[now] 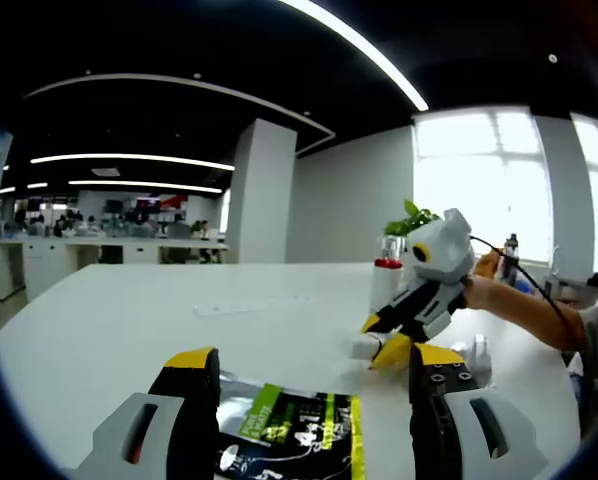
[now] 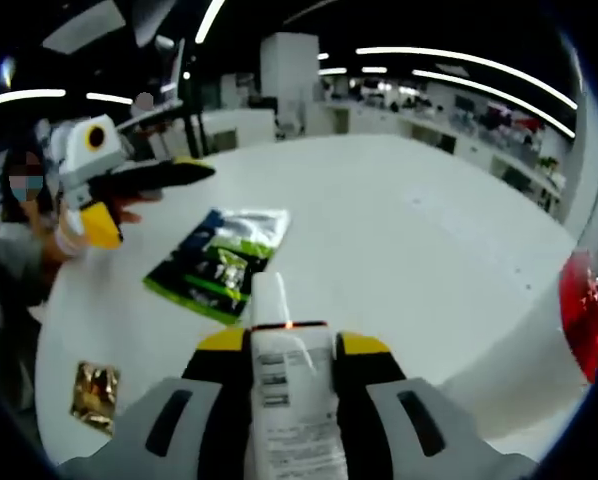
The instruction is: Arrange the skincare products in the storage area until every visible bottle or jar stands upright without overlapping.
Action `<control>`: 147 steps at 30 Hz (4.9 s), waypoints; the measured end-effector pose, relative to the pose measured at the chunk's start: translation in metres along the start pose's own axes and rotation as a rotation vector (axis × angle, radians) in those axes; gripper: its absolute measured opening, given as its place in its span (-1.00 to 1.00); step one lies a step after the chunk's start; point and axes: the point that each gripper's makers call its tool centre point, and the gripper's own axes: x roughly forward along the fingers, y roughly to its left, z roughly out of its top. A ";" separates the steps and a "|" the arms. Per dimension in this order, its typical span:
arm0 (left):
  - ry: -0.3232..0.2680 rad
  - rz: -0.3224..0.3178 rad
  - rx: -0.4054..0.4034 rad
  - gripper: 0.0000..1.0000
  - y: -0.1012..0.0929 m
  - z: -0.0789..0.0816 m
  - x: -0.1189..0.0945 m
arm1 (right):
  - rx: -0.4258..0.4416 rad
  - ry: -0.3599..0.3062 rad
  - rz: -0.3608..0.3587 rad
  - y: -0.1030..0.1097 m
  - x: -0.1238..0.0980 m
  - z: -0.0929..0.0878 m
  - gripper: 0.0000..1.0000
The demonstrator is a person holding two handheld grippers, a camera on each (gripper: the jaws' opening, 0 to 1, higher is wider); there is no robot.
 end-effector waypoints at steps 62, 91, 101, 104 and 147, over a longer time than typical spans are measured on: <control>-0.073 0.222 0.797 -0.84 -0.024 0.042 -0.032 | -0.057 -0.818 -0.017 0.111 -0.092 0.149 -0.38; -0.265 0.523 1.865 -0.83 -0.052 0.061 -0.052 | 0.232 -0.646 0.472 0.115 -0.087 0.085 0.21; -0.354 0.468 1.966 -0.82 -0.077 0.056 -0.054 | 0.367 -0.461 0.752 0.160 -0.068 0.063 -0.47; -0.387 0.431 2.046 -0.81 -0.083 0.054 -0.053 | 0.398 -0.383 0.757 0.165 -0.062 0.053 -0.53; -0.329 -0.753 -0.331 0.56 -0.107 0.081 -0.063 | 0.357 -0.605 0.676 0.155 -0.097 0.080 -0.66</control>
